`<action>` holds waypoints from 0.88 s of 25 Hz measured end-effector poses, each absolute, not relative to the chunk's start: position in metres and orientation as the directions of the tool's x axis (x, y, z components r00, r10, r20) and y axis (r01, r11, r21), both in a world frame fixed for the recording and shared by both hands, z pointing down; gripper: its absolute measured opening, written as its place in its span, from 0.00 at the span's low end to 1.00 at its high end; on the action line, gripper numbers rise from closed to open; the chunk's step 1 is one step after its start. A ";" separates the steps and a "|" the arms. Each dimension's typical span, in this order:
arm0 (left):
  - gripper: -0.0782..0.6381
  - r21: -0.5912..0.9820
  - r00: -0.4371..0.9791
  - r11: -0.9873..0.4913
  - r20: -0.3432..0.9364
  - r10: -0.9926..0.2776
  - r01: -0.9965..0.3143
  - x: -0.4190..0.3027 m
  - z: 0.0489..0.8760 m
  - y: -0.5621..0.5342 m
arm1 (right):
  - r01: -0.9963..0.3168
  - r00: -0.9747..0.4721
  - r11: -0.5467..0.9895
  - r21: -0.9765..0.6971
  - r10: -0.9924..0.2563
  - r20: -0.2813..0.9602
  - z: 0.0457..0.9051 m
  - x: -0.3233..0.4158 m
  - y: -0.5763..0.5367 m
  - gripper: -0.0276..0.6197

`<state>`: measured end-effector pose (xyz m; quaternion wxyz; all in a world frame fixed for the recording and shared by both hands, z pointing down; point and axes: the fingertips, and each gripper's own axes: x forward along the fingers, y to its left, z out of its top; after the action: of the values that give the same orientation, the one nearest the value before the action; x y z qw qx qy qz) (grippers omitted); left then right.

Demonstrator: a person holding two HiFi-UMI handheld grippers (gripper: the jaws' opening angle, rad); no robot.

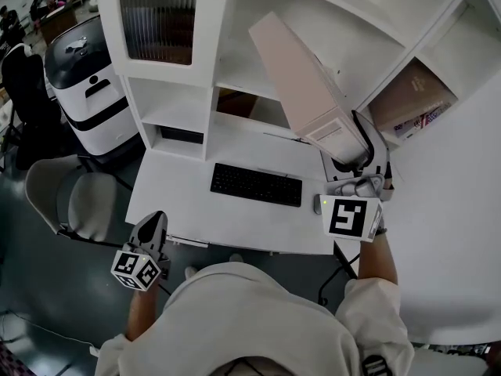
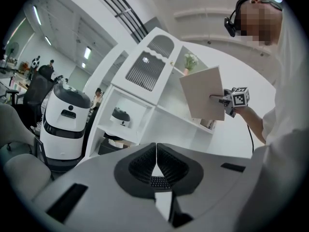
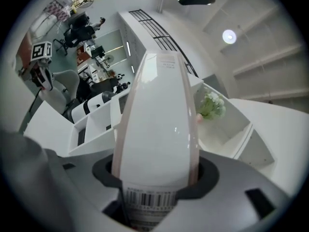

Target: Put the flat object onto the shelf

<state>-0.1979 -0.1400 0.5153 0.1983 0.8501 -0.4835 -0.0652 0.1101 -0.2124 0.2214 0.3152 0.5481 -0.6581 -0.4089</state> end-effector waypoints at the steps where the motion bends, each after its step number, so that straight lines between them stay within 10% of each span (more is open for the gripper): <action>1: 0.12 0.401 0.522 -0.452 0.082 -0.849 -0.797 -0.198 0.516 -0.141 | -0.435 -0.198 0.066 0.898 -0.980 -0.024 0.223 0.109 -0.217 0.47; 22: 0.12 0.412 0.412 -0.335 0.113 -0.904 -0.847 -0.233 0.527 -0.140 | 0.013 -0.018 0.176 0.984 -0.984 0.176 0.312 0.102 -0.312 0.47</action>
<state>-0.2331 -0.1400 0.5275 0.2081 0.8140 -0.5380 -0.0684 0.1016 -0.3120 0.3124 0.5402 0.4460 -0.5442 -0.4616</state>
